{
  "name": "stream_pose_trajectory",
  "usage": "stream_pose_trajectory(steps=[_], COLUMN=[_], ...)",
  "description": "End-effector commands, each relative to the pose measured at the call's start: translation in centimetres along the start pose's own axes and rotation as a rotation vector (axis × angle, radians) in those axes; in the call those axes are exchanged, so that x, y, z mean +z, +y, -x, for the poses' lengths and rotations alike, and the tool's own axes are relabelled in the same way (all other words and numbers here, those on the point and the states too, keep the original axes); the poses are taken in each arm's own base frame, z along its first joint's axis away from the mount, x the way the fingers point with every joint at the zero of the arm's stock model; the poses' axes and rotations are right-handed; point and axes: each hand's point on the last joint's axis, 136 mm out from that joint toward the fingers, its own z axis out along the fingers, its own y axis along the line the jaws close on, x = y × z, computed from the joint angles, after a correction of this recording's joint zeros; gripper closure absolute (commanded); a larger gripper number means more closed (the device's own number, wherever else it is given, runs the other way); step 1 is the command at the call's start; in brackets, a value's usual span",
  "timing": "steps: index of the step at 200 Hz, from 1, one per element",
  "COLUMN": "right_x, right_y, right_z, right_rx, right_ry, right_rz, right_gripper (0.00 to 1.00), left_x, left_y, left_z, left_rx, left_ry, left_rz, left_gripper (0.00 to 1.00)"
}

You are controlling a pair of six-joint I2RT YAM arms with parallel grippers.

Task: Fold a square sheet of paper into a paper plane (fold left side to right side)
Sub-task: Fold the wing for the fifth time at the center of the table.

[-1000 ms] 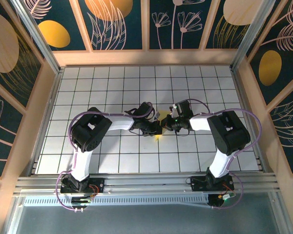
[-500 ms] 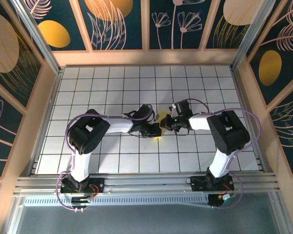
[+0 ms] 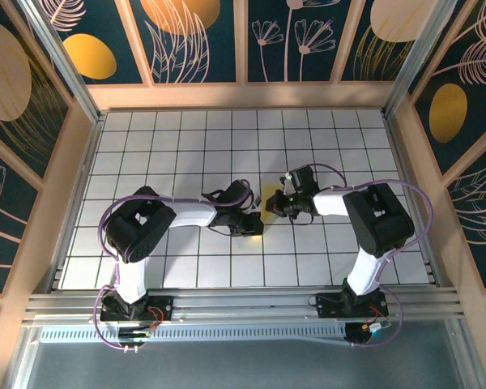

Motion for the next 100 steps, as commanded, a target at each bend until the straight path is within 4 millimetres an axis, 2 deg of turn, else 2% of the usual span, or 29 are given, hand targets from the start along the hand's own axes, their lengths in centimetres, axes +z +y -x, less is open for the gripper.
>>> stream_pose_trajectory(steps=[1,27,54,100], right_x=[1.1,1.1,1.1,1.2], right_y=[-6.1,-6.0,-5.9,-5.5], right_z=[-4.0,-4.1,-4.1,-4.1], right_rx=[0.074,0.072,0.071,0.067], right_ry=[0.109,0.110,0.108,0.108], right_rz=[-0.223,-0.222,-0.217,-0.210], right_gripper=[1.00,1.00,1.00,1.00], left_x=[-0.8,-2.1,-2.4,-0.9], left_y=[-1.1,-2.3,-1.4,0.2], left_z=[-1.0,0.7,2.1,2.9], left_rx=[-0.021,-0.017,-0.031,-0.044], left_ry=[0.027,-0.028,-0.064,-0.058], left_rz=[-0.038,-0.068,-0.047,-0.006], left_gripper=[1.00,1.00,1.00,1.00])
